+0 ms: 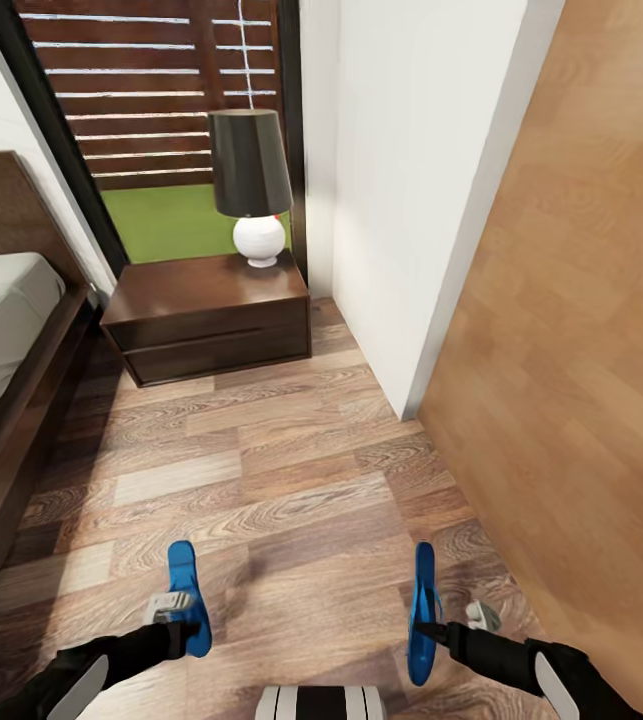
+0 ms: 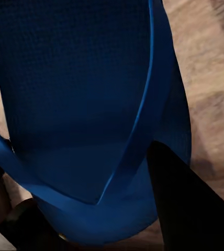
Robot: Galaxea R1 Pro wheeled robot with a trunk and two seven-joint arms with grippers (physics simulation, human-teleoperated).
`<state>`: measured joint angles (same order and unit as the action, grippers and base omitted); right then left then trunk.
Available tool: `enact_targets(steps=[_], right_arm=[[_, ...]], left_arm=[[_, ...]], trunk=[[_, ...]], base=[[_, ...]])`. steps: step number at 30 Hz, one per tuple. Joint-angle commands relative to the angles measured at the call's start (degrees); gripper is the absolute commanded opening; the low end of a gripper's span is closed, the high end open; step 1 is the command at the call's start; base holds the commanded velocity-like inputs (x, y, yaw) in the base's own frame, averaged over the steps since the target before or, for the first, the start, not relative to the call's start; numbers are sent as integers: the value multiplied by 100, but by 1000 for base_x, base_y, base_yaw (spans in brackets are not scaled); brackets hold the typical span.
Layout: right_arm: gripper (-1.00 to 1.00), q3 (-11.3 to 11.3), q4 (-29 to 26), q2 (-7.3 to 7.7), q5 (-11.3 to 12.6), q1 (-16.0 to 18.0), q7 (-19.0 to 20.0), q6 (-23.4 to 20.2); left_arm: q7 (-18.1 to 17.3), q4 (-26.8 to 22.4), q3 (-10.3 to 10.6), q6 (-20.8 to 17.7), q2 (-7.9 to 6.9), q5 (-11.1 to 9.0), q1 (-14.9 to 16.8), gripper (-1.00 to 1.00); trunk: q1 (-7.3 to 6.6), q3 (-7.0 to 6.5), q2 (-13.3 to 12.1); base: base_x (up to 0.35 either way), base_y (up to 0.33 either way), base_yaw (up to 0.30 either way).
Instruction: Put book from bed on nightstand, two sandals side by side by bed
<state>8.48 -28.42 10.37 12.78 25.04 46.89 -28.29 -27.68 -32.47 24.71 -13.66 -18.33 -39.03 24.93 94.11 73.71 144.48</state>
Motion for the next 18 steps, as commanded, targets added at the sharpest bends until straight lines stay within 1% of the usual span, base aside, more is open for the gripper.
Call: enact_targets(steps=[1, 3, 6, 18], right_arm=[[-100, 14, 48, 25, -2, 3, 84, 18], [-100, 14, 110, 57, -34, 2, 156, 220], [-100, 14, 209, 73, -50, 2, 194, 407], [-100, 14, 275, 79, -56, 3, 207, 488]], left_arm=[[-122, 31, 28, -29, -20, -51, 3, -100], [-252, 67, 32, -25, -28, -46, 3, -100], [-315, 85, 33, -23, -24, -44, 3, -100], [-338, 97, 34, -18, -21, -50, 3, -100]], trunk=[[-3, -19, 0], [-9, -63, -3], [-16, -130, -7], [-47, -395, -23]], base=[[0, 0, 0], [0, 0, 0], [0, 0, 0], [0, 0, 0]])
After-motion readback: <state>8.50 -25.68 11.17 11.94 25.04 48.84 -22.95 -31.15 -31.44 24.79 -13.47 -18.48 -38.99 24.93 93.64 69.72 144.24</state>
